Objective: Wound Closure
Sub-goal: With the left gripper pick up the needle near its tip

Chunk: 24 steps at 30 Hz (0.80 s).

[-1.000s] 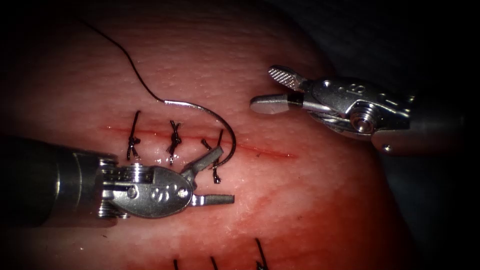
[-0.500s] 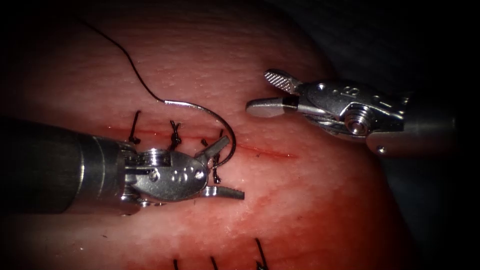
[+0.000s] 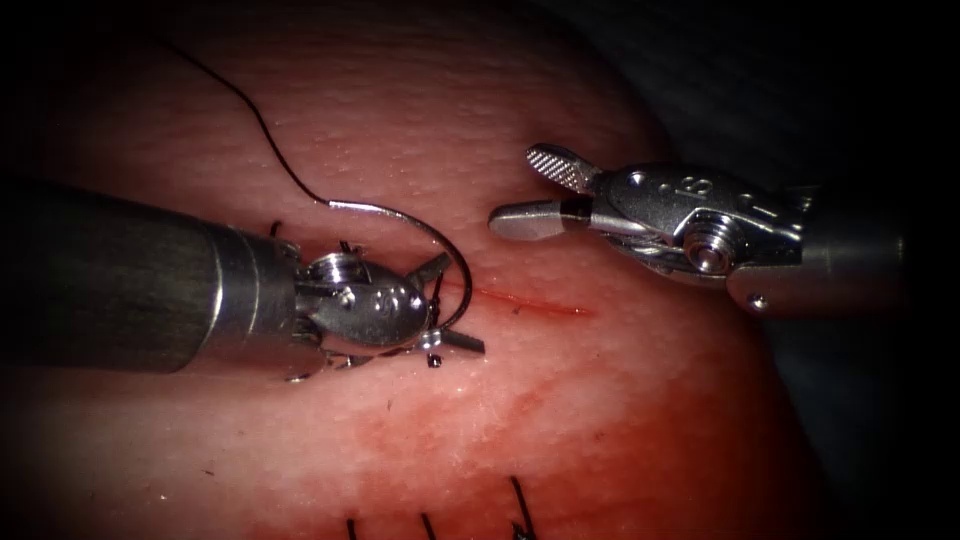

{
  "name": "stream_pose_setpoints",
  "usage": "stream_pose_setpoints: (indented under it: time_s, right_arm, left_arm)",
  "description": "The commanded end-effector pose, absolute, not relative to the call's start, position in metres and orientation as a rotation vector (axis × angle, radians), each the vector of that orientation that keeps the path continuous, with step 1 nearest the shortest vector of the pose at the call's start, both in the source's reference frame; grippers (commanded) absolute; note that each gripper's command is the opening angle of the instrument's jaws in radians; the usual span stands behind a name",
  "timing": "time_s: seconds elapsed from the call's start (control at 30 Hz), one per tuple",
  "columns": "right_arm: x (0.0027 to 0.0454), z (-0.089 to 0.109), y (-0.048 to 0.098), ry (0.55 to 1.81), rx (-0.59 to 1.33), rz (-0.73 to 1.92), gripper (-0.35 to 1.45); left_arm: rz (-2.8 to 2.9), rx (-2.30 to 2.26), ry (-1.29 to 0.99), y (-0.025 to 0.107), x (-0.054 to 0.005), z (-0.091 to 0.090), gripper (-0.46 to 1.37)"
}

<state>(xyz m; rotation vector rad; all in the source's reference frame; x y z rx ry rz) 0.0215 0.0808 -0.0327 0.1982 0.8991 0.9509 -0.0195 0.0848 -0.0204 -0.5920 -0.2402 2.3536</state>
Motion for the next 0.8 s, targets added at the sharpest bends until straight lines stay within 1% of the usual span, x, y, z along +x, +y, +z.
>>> stream_pose_setpoints:
  time_s: [0.03,0.2,0.3,0.4,0.5,0.63,0.7,0.8]
  right_arm:
    - [0.0214,-0.0328,0.0808,0.899,0.198,0.951,0.92]
    - [0.0215,-0.0328,0.0807,0.896,0.198,0.950,0.91]
    - [0.0215,-0.0328,0.0807,0.896,0.198,0.950,0.91]
    - [0.0215,-0.0328,0.0807,0.893,0.200,0.949,0.90]
    - [0.0215,-0.0329,0.0807,0.893,0.200,0.949,0.90]
    - [0.0215,-0.0330,0.0806,0.892,0.199,0.950,0.89]
    - [0.0215,-0.0330,0.0805,0.891,0.197,0.951,0.89]
    - [0.0215,-0.0330,0.0803,0.884,0.190,0.954,0.86]
  left_arm:
    - [2.362,-0.583,-0.260,0.0847,-0.0197,-0.0202,0.58]
    - [2.367,-0.544,-0.293,0.0840,-0.0203,-0.0189,0.53]
    - [2.371,-0.529,-0.304,0.0836,-0.0205,-0.0182,0.48]
    - [2.361,-0.526,-0.304,0.0838,-0.0204,-0.0177,0.38]
    - [2.357,-0.526,-0.306,0.0840,-0.0201,-0.0175,0.23]
    - [2.359,-0.529,-0.311,0.0843,-0.0197,-0.0175,-0.35]
    - [2.358,-0.531,-0.310,0.0843,-0.0196,-0.0176,-0.35]
    - [2.351,-0.554,-0.246,0.0843,-0.0195,-0.0179,-0.35]
